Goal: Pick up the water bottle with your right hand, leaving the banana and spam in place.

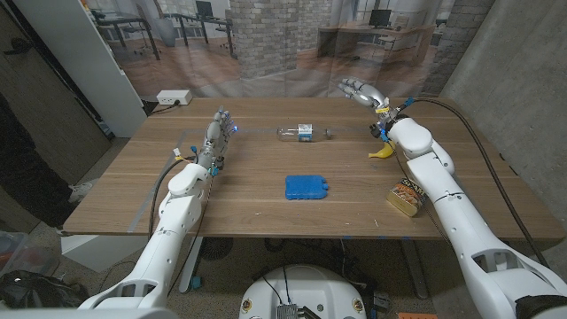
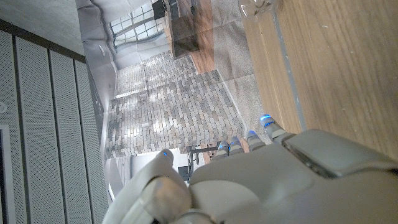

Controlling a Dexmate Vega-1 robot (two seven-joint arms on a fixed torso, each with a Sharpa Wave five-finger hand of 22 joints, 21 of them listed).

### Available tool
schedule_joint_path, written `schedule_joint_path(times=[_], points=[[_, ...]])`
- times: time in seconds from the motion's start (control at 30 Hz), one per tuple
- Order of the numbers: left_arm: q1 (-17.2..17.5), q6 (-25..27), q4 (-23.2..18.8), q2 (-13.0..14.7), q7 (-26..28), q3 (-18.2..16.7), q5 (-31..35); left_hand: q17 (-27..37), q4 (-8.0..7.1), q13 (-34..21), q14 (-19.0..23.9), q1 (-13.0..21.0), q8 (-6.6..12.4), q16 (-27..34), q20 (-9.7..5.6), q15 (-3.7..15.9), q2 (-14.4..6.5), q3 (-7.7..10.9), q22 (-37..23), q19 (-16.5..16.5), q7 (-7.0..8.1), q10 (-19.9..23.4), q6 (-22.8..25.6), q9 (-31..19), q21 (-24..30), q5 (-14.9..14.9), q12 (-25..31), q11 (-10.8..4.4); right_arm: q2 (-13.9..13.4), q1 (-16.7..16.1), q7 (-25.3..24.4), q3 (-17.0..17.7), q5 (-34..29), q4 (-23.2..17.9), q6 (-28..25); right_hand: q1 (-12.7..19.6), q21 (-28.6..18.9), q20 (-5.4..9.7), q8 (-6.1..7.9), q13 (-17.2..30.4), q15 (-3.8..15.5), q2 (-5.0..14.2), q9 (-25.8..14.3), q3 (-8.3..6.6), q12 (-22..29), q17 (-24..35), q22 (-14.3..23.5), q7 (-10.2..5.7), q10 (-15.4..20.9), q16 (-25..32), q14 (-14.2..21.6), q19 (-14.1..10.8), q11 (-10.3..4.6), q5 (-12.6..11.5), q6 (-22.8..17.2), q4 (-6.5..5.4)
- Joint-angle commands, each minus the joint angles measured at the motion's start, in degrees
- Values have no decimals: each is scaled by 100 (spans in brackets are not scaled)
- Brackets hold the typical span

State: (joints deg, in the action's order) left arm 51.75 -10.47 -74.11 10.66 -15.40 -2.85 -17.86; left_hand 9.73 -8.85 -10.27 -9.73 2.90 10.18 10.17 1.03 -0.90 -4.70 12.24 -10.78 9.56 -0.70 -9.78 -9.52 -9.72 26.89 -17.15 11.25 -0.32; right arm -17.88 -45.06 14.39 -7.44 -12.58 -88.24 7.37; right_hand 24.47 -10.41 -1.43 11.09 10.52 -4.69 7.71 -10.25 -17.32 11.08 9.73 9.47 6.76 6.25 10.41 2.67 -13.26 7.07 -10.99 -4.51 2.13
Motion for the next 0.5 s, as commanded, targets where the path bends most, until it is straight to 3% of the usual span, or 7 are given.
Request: schedule_joint_path(times=[0.03,0.5], points=[[-15,-26,57,-10,-1,-13,-9,22,37,-17,-734,24,27,31,7,-6,-215,13,-17,491,1,-508,-606,-19,-10,-11,20,-8,-129,183,112,-205,-407,-77,46,93,-42,13,7,15,-20,-2,-29,-15,15,23,9,7,30,18,47,-51,-19,15,-39,72],[-47,-61,149,-31,-29,-35,-23,22,38,-17,-733,27,26,31,6,-5,-215,11,-17,483,-1,-500,-607,-19,-20,-10,22,-6,-230,449,309,-475,-850,-97,67,144,-42,21,5,16,-6,2,-31,-40,14,23,10,-2,36,20,56,-55,-24,24,-43,129]])
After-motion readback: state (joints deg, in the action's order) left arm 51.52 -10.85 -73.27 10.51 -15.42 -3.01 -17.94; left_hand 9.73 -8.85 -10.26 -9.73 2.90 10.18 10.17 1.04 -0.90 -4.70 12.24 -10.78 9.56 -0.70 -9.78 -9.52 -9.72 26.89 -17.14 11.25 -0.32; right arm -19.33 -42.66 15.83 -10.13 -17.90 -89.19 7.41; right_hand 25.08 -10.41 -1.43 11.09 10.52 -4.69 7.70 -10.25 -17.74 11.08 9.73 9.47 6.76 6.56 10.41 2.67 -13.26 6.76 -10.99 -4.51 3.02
